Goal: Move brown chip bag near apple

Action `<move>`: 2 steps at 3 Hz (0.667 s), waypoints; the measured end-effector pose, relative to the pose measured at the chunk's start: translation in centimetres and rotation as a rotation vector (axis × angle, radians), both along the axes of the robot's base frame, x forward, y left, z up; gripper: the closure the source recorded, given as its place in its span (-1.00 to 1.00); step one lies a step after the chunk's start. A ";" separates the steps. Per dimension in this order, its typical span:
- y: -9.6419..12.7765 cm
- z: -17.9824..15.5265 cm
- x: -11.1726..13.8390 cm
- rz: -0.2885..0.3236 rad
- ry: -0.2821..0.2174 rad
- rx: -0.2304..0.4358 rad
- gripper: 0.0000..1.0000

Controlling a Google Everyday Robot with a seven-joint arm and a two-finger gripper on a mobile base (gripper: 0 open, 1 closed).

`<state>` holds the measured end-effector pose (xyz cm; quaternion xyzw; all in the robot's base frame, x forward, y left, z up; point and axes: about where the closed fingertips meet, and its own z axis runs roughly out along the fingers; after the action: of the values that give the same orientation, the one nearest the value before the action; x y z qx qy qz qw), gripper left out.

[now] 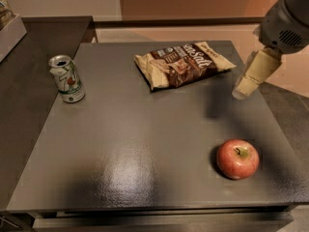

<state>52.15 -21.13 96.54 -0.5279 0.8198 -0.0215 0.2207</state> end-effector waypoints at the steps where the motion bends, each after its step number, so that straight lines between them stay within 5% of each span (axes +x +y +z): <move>1: -0.4 -1.0 4.1 -0.027 -0.018 0.041 -1.00; 2: -0.8 -2.7 7.7 -0.043 -0.016 0.064 -1.00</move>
Offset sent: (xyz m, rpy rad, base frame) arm 0.1266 -0.0161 -0.0516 0.0947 -0.0092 -0.0678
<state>59.88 -21.94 93.79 -0.5025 0.8296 -0.0041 0.2434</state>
